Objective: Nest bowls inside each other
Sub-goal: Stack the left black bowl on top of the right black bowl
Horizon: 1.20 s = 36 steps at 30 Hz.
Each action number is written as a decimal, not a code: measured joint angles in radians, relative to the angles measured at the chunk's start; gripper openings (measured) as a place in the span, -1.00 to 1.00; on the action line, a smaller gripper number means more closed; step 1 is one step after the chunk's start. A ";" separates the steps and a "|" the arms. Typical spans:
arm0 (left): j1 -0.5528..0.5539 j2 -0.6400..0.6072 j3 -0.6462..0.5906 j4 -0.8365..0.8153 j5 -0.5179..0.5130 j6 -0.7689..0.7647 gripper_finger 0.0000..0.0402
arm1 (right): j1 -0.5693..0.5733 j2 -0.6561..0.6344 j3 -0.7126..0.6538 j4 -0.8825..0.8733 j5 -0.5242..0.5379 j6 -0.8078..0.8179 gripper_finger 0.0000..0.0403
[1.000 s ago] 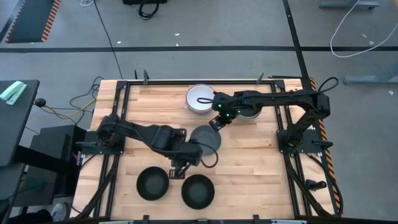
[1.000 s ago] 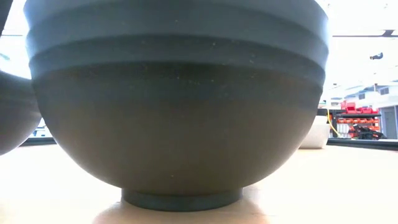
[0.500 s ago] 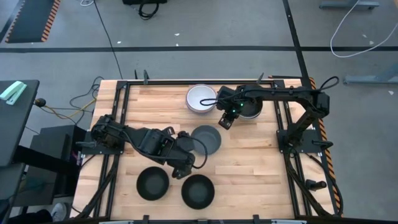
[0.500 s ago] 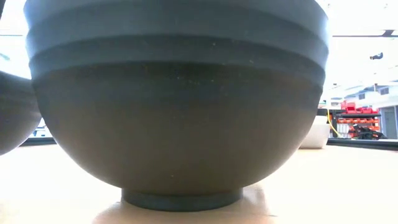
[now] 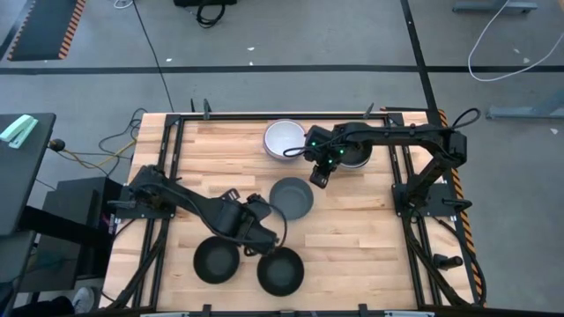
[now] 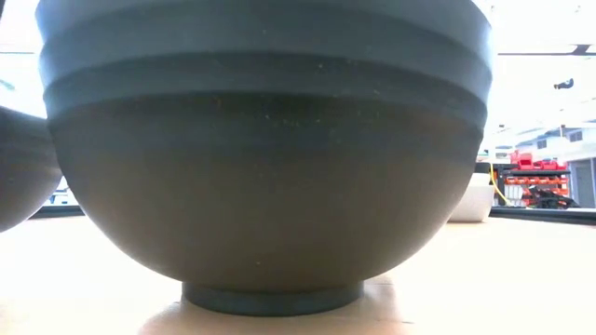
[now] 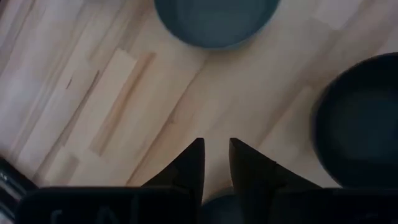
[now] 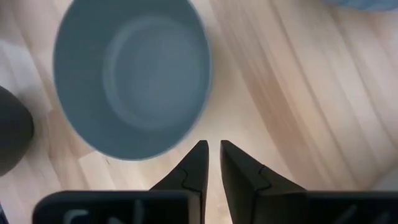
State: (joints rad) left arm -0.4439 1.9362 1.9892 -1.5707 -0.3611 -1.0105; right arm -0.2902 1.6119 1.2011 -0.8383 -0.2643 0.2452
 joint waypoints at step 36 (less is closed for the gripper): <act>-0.154 -0.301 -0.615 0.366 0.124 -0.422 -0.71 | 0.062 0.148 0.026 0.071 -0.014 0.061 -0.68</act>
State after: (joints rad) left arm -0.5976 1.6356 1.3739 -1.2049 -0.2369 -1.4323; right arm -0.2283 1.7603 1.2274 -0.7670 -0.2782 0.3062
